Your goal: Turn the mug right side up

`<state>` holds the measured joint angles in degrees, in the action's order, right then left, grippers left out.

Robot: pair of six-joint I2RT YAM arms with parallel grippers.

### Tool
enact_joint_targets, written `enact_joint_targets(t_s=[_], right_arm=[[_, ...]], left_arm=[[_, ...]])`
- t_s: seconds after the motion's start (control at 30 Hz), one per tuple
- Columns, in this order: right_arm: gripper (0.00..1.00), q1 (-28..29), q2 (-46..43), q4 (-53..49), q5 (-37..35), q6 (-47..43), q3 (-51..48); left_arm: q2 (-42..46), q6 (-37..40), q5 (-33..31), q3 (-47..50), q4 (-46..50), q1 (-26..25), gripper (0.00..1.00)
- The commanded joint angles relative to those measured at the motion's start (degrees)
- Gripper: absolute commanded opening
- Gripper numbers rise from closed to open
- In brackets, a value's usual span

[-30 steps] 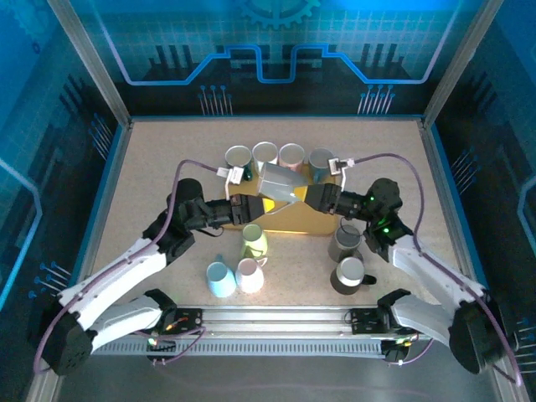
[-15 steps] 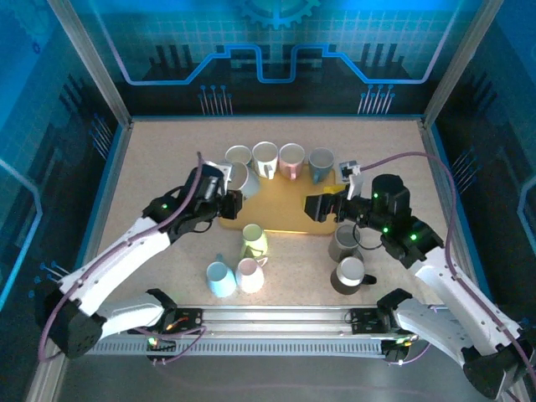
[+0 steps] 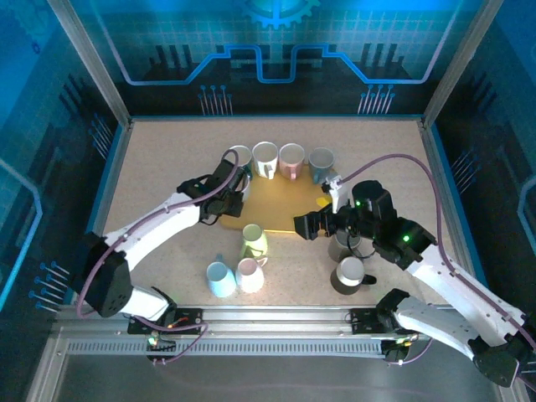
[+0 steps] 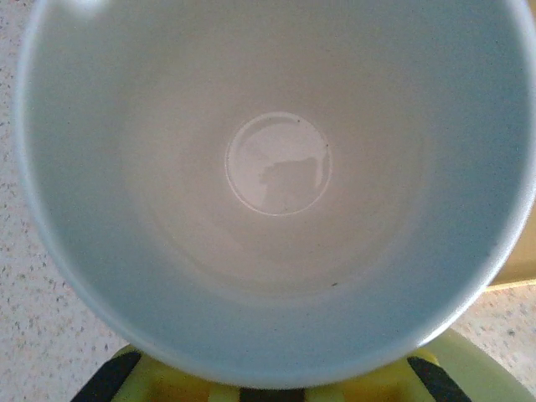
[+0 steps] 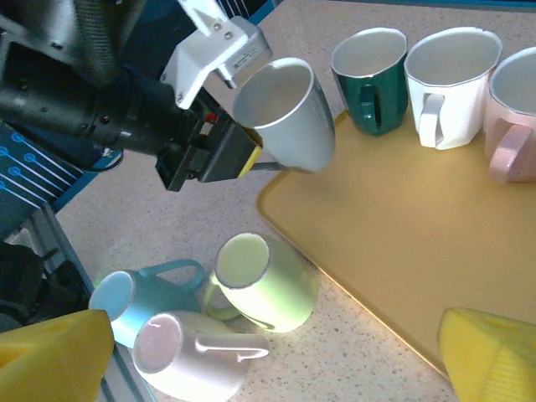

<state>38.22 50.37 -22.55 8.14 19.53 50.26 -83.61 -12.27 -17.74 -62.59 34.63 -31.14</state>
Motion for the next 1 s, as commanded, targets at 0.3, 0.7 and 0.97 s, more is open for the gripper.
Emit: enact_joint_targets(t_s=[0.3,0.7,0.97], right_arm=[[1.0,0.99,-1.37,-0.48,1.35,-4.32,0.45],[1.0,1.24,-0.94,-0.04,1.95,-5.12,-1.21],[1.0,1.59,0.07,-0.13,1.54,-5.2,-0.62]], left_arm=[[-8.08,8.58,4.38,-2.3,-11.65,5.5,0.0],[-12.11,7.0,4.49,-2.69,-12.01,7.86,0.09],[-11.28,5.26,5.79,-1.85,-11.31,8.03,0.38]])
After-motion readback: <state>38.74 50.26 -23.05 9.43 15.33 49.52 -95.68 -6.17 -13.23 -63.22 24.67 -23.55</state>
